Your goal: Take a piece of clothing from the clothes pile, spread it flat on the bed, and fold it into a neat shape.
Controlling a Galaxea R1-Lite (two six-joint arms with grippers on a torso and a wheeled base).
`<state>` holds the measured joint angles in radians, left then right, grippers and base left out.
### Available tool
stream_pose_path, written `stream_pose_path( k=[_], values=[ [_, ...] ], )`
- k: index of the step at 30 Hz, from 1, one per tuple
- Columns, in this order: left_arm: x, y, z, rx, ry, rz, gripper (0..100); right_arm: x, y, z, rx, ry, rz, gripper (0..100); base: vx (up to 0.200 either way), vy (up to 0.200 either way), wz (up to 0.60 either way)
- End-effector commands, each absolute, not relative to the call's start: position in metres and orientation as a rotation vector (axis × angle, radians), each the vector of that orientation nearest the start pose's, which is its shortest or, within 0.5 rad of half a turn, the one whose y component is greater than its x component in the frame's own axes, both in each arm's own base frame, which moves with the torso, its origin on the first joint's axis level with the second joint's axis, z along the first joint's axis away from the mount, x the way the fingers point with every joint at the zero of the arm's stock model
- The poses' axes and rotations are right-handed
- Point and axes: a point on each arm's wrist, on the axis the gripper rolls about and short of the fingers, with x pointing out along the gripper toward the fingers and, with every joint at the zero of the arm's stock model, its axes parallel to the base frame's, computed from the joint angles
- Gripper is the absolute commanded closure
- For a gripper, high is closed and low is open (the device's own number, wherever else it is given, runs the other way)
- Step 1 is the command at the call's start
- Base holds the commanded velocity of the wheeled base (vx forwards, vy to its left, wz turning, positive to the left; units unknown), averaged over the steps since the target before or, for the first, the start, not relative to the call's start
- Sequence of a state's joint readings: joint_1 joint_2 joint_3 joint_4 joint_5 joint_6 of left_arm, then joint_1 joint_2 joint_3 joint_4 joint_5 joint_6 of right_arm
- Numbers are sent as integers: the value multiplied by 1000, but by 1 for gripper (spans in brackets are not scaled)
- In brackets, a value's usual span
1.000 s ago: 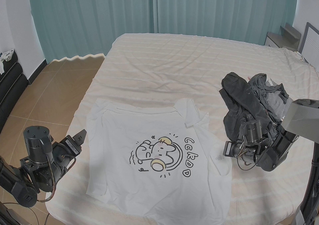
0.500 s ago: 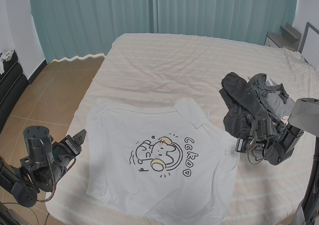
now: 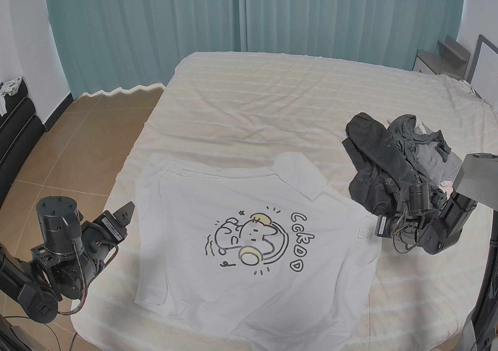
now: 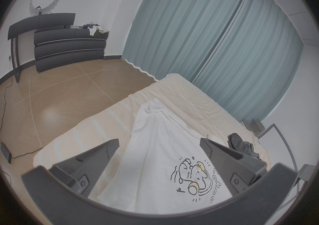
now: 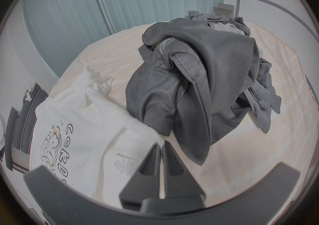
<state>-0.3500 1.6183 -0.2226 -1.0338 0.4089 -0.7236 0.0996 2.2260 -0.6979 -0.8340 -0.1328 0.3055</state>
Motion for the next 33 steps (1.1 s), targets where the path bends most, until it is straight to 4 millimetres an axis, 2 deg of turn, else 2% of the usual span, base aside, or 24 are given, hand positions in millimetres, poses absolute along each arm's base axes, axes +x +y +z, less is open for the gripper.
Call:
stream_pose_path(
  k=[1, 2, 6, 10, 13, 19, 24, 28, 33],
  values=[
    [203, -64, 104, -582, 300, 178, 0, 343, 25, -3, 201, 696, -151, 100, 0, 0, 0],
    [203, -64, 104, -582, 300, 178, 0, 343, 25, -3, 198, 696, -151, 0, 0, 0, 0],
    [202, -63, 102, -569, 315, 180, 0, 343, 21, -1, 199, 683, -158, 0, 0, 0, 0],
    [193, -60, 90, -480, 389, 178, 0, 343, 19, 8, 205, 658, -162, 0, 0, 0, 0],
    [176, -53, 70, -324, 534, 158, 0, 340, 22, 19, 212, 629, -150, 0, 0, 0, 0],
    [161, -50, 54, -275, 776, 105, 0, 328, 38, 29, 203, 609, -98, 0, 0, 0, 0],
    [166, -53, 55, -311, 876, 93, 0, 322, 50, 31, 195, 560, -54, 0, 0, 0, 0],
    [178, -59, 61, -477, 979, 89, 0, 317, 61, 34, 193, 495, -8, 0, 0, 0, 0],
    [187, -59, 65, -533, 1071, 108, 0, 316, 63, 34, 192, 492, 0, 0, 0, 0, 0]
  ],
)
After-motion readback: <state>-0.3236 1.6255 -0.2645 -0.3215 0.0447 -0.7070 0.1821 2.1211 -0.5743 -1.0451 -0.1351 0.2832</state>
